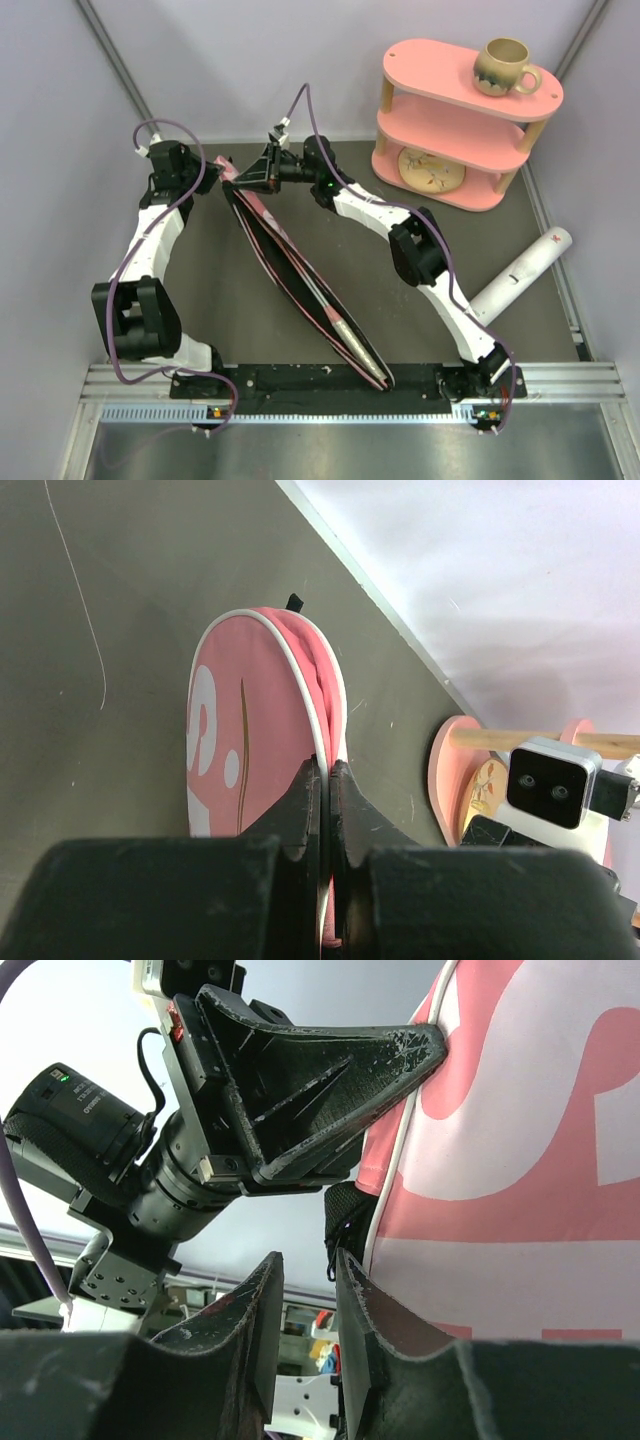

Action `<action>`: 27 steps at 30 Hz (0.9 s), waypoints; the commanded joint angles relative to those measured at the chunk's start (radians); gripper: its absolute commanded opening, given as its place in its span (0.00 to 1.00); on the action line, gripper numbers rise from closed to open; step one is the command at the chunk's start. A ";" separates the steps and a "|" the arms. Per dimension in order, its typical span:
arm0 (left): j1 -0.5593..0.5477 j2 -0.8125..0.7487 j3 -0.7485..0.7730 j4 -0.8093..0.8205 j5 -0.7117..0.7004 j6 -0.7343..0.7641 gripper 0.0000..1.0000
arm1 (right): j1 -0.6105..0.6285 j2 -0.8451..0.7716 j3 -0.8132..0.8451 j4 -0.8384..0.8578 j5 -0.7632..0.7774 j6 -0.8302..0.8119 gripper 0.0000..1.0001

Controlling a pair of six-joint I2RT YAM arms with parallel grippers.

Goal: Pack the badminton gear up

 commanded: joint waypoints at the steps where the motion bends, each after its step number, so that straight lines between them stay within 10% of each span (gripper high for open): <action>1: -0.004 -0.054 -0.006 0.030 0.009 -0.002 0.00 | 0.019 0.027 0.071 -0.001 0.008 -0.019 0.27; 27: -0.046 -0.036 0.026 0.000 -0.011 0.094 0.00 | 0.022 0.050 0.109 -0.102 -0.050 -0.077 0.19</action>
